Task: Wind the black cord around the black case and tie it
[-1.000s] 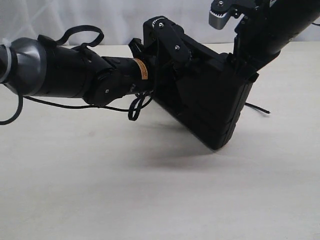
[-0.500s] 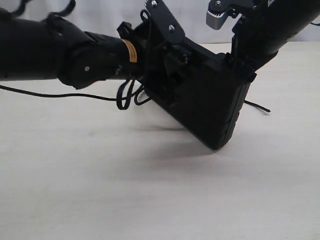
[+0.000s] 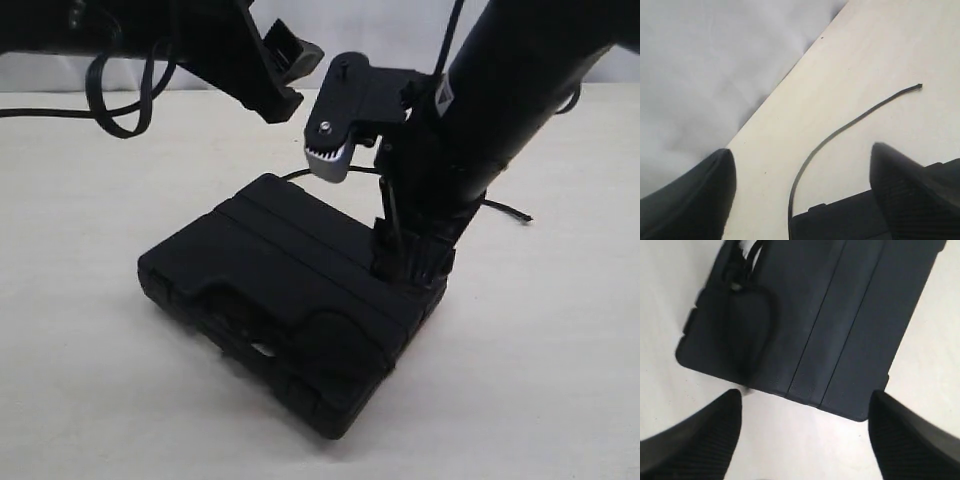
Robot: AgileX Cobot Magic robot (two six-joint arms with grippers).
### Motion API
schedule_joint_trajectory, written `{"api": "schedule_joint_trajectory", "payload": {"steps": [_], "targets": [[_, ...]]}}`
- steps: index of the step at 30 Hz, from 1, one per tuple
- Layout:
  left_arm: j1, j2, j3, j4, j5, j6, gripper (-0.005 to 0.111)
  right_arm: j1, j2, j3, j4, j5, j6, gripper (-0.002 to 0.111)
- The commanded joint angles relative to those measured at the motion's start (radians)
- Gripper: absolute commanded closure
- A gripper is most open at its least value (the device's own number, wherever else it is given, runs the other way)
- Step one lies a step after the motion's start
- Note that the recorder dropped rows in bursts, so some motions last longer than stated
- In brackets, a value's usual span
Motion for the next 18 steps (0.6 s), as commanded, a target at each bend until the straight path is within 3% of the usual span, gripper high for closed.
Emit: {"api": "schedule_joint_trajectory", "payload": {"steps": [1,5,8,14,18], "targets": [[0.002,-0.012,0.0,-0.008,0.114,-0.024,0.037,0.04,-0.01,0.002,-0.201,-0.066,0.266,0.041],[-0.007,-0.012,0.013,-0.025,0.307,-0.015,0.037,-0.012,-0.01,-0.026,-0.314,-0.03,0.483,0.041],[-0.036,0.007,0.07,-0.087,0.346,0.133,0.037,-0.114,-0.01,-0.043,-0.318,-0.048,0.618,0.041],[-0.159,0.136,0.157,-0.413,0.272,0.673,0.037,-0.338,-0.01,-0.045,-0.253,-0.083,0.705,0.041],[-0.199,0.239,0.161,-0.408,0.174,0.72,0.037,-0.401,-0.01,-0.045,-0.133,-0.128,0.654,0.041]]}}
